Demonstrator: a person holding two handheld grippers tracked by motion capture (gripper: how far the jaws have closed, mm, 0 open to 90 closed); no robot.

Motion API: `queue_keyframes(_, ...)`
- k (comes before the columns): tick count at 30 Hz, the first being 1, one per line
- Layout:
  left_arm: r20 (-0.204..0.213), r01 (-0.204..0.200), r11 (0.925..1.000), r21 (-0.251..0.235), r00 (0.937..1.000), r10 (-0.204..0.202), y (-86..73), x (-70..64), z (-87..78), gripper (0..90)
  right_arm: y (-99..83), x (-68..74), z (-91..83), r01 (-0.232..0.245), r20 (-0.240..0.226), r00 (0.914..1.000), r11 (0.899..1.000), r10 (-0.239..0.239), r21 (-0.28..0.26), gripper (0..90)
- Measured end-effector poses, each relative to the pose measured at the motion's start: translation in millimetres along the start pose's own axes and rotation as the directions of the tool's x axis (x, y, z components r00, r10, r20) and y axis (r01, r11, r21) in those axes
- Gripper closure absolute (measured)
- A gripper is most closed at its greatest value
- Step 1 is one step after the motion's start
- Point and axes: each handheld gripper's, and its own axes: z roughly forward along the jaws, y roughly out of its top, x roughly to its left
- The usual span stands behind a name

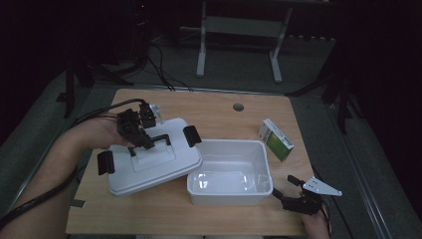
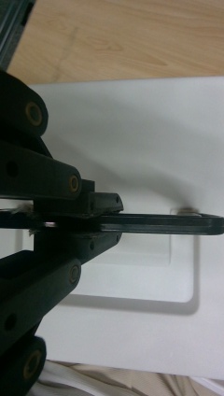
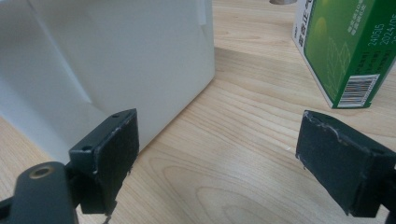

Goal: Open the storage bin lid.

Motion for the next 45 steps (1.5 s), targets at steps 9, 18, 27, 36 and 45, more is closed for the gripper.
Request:
queue_keyframes(9,-0.007,0.049,0.9987,0.012,0.9988,-0.049,-26.1,5.0,8.8,83.9,0.1,-0.1,0.1,-0.003,0.002,1.0,1.0,0.003,-0.004,13.0)
queue_keyframes(18,0.005,0.091,0.9959,0.002,0.9958,-0.091,-52.2,10.4,21.8,83.9,-0.1,0.0,0.4,-0.003,0.003,1.0,1.0,0.003,0.0,13.0)
queue_keyframes(27,0.012,0.117,0.9932,0.007,0.9931,-0.117,-69.1,15.5,49.4,83.9,-0.2,0.3,0.6,-0.003,0.004,1.0,1.0,0.003,0.001,13.0)
queue_keyframes(36,0.012,0.128,0.9915,0.021,0.9917,-0.128,-75.7,19.8,76.8,83.8,-0.3,0.3,0.5,0.0,0.008,1.0,1.0,0.0,0.002,13.0)
queue_keyframes(45,0.019,0.131,0.9906,0.041,0.9911,-0.131,-71.2,23.3,105.5,83.8,-0.6,0.6,0.5,0.003,0.009,1.0,1.0,-0.003,0.003,13.0)
